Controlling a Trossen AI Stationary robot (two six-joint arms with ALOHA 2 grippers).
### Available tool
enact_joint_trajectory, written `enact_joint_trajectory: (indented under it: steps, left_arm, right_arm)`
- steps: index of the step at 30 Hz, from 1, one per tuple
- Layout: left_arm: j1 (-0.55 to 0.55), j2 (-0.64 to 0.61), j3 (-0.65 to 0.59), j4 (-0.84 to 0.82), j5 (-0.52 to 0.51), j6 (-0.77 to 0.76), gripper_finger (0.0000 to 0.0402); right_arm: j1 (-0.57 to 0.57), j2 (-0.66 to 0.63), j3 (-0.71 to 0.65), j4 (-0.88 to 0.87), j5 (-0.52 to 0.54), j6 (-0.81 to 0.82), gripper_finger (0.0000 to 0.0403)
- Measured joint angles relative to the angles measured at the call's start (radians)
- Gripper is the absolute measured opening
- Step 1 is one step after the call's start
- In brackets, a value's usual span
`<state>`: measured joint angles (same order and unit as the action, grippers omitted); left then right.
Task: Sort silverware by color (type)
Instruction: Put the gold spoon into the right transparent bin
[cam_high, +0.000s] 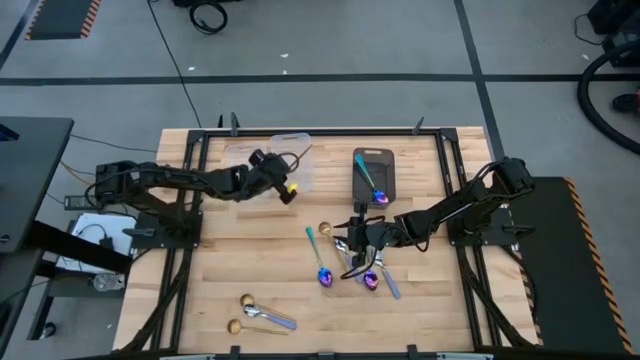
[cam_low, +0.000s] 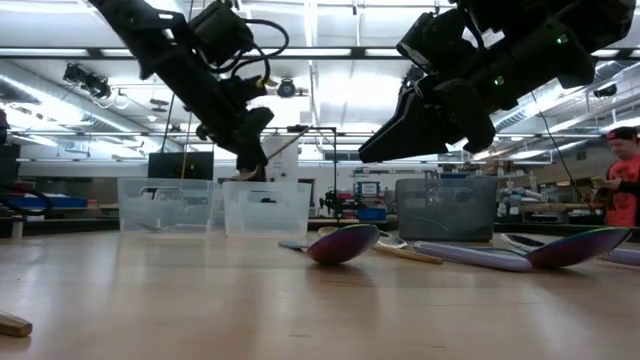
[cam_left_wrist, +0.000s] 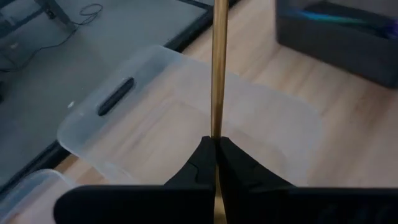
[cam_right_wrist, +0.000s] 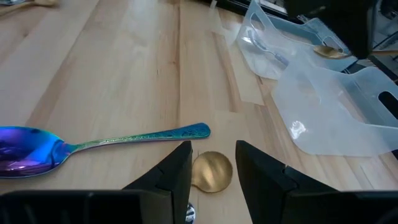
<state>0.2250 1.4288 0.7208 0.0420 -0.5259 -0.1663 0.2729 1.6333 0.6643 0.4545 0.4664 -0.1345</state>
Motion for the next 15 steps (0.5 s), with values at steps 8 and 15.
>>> enact_joint_trajectory:
  steps: [8,15]
  left_arm:
    - [0.129,0.018,-0.004,0.009,0.174,-0.099,0.0009]
    - [0.172,0.066,-0.003,0.006,0.201,-0.248,0.0009]
  right_arm:
    - [0.000,0.000,0.000,0.001,0.000,0.000,0.0134]
    - [0.000,0.000,0.000,0.014,-0.001,0.000,0.0134]
